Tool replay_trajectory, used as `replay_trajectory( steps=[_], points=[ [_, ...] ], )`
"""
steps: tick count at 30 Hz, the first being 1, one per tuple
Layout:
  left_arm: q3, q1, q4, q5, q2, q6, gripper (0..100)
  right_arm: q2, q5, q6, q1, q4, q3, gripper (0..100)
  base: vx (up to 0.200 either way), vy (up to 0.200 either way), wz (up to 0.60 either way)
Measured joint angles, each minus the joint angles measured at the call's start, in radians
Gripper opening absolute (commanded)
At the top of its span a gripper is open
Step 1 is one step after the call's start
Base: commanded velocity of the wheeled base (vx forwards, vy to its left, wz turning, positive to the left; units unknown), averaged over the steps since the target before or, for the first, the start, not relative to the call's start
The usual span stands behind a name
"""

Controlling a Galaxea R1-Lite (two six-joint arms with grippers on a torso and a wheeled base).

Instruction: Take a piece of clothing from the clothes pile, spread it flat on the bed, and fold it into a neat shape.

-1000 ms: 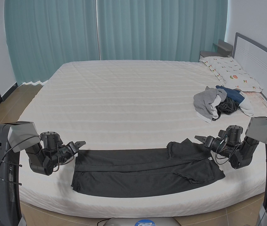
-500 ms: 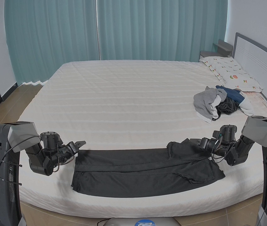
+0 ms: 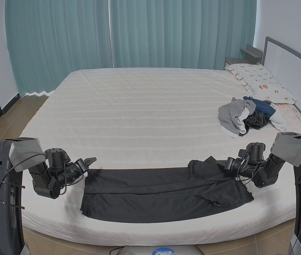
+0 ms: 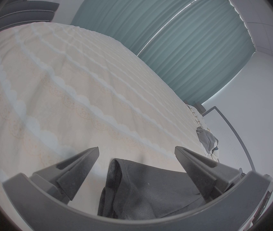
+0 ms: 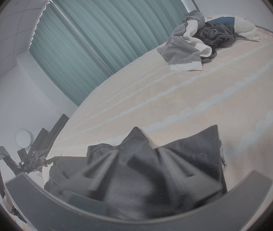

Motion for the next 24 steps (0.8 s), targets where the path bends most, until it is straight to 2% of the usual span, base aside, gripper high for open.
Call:
replay_trajectory(
  steps=[10,19,24],
  points=[
    [-0.001,0.001,0.001,0.0,0.0,-0.001,100,-0.024,0.014,-0.007,-0.028,-0.005,0.05,0,0.0,0.0,0.0],
    [-0.002,0.001,0.006,0.0,0.0,-0.001,100,-0.084,0.106,-0.026,-0.054,-0.019,0.156,0,0.0,0.0,0.0],
    [-0.003,0.001,0.007,0.0,0.0,-0.001,100,-0.111,0.114,-0.044,-0.064,-0.02,0.197,0,0.0,0.0,0.0]
  ],
)
